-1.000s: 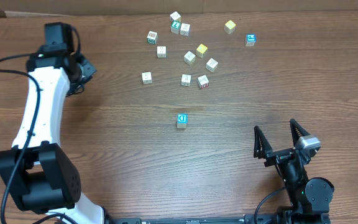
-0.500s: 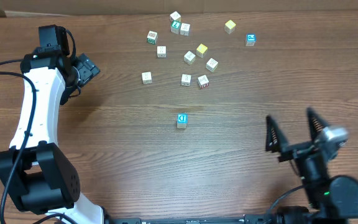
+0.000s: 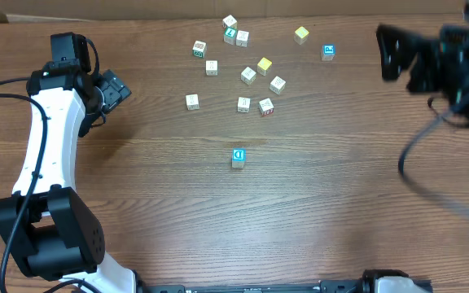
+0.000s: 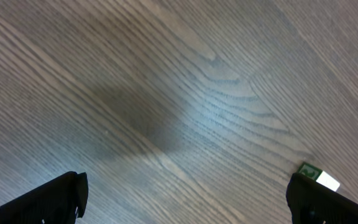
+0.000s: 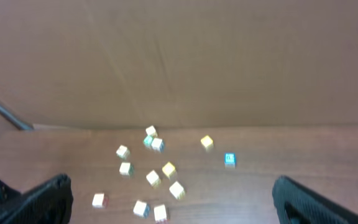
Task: Form a tower
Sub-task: 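Reach the right gripper forward over the block cluster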
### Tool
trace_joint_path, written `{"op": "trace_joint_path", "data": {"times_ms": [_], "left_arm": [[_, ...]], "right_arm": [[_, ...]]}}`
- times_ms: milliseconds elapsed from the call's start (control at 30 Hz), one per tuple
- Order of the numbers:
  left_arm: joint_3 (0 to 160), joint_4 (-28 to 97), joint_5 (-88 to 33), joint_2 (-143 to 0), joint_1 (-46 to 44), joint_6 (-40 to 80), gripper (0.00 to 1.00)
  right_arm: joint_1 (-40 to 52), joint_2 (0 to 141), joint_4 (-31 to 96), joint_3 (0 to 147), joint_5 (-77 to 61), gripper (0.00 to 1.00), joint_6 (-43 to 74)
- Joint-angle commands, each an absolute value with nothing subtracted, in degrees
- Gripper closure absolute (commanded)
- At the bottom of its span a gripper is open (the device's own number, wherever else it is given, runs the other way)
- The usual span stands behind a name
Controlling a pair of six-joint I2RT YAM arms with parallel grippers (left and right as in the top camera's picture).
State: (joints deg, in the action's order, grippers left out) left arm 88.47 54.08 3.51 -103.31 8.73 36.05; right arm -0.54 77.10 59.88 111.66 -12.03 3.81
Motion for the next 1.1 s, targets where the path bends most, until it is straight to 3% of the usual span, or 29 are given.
{"op": "trace_joint_path", "data": {"times_ms": [0,400,433,467,533,567,833,1067], "left_arm": [[89.6,54.0,3.4,-103.7,8.6,36.0,0.0],[89.6,54.0,3.4,-103.7,8.6,36.0,0.01],[89.6,53.9,3.4,-103.7,8.6,36.0,0.0],[89.6,54.0,3.4,-103.7,8.6,36.0,0.0],[89.6,53.9,3.4,-103.7,8.6,36.0,0.0],[89.6,53.9,3.4,-103.7,8.6,36.0,0.01],[89.6,54.0,3.4,-103.7,8.6,36.0,0.0],[89.6,53.9,3.4,-103.7,8.6,36.0,0.01]], "right_arm": [[-0.2,89.4,66.1,126.9,-11.7,0.0,2.5],[-0.1,108.9,70.0,132.2,-20.5,0.0,3.2],[0.0,110.0,70.1,132.2,-23.4,0.05,3.2],[0.4,111.4,70.3,132.2,-28.0,0.38,3.2],[1.7,113.1,70.7,131.7,-29.5,0.9,4.4],[2.4,113.8,71.0,131.4,-29.0,0.96,5.2],[12.4,120.9,72.1,125.8,-15.9,0.96,9.2],[19.0,126.4,64.2,117.5,-8.4,0.96,11.7]]}}
